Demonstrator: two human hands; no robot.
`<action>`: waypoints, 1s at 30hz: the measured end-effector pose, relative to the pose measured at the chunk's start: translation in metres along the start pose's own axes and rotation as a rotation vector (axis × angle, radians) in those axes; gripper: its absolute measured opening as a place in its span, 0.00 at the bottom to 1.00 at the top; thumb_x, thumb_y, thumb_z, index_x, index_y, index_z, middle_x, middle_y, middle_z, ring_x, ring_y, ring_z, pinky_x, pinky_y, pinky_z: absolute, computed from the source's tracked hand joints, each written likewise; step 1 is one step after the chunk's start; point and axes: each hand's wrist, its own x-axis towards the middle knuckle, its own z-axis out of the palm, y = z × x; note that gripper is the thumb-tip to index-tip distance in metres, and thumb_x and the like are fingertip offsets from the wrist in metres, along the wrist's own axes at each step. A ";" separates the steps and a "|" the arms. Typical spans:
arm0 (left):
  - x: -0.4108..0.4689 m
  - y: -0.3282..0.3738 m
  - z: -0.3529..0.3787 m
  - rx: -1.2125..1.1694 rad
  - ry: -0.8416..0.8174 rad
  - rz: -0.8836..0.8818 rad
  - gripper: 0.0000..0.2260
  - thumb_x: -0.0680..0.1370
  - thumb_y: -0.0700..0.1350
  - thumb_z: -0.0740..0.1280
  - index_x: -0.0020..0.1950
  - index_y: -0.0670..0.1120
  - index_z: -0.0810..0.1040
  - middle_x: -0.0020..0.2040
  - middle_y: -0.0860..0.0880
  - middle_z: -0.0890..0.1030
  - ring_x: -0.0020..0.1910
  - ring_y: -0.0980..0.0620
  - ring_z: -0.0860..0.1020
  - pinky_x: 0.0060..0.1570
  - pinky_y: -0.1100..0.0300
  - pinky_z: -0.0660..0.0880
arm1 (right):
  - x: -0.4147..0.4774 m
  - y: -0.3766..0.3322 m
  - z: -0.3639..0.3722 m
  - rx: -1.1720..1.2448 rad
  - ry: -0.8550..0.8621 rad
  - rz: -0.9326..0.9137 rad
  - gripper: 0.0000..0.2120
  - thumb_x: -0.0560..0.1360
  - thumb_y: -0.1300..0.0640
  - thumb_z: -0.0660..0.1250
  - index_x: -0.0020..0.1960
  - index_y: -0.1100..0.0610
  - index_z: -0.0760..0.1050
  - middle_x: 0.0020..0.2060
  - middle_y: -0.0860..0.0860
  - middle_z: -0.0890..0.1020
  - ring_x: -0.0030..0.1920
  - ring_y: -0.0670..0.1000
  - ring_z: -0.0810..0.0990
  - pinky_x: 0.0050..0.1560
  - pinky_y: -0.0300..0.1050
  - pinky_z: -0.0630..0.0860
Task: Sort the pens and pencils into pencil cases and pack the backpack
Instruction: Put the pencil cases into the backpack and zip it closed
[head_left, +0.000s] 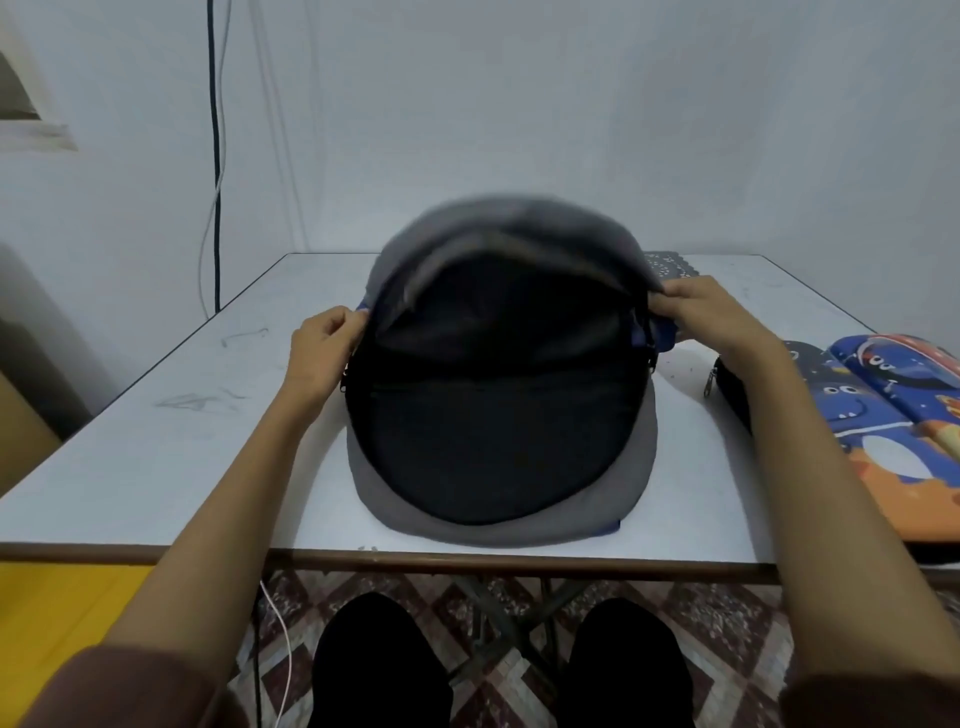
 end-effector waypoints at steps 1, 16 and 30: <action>0.004 0.001 0.003 -0.023 0.053 -0.073 0.18 0.75 0.51 0.64 0.29 0.48 0.61 0.27 0.53 0.64 0.31 0.50 0.62 0.37 0.55 0.61 | 0.008 0.003 0.005 0.001 0.054 0.056 0.11 0.80 0.57 0.63 0.43 0.63 0.75 0.33 0.59 0.78 0.27 0.48 0.77 0.35 0.43 0.76; -0.007 0.036 0.028 0.366 0.170 0.665 0.11 0.76 0.50 0.70 0.55 0.48 0.78 0.53 0.54 0.79 0.53 0.55 0.74 0.54 0.60 0.67 | 0.003 -0.007 0.058 -0.232 0.508 -0.222 0.04 0.71 0.57 0.66 0.47 0.53 0.76 0.40 0.49 0.79 0.41 0.49 0.76 0.43 0.45 0.71; 0.043 0.118 0.066 0.852 -0.057 0.733 0.15 0.82 0.49 0.60 0.65 0.42 0.69 0.59 0.38 0.78 0.56 0.36 0.76 0.52 0.48 0.69 | -0.041 -0.004 0.124 -0.973 -0.337 -0.272 0.26 0.83 0.43 0.44 0.79 0.48 0.51 0.78 0.46 0.51 0.77 0.51 0.49 0.72 0.65 0.38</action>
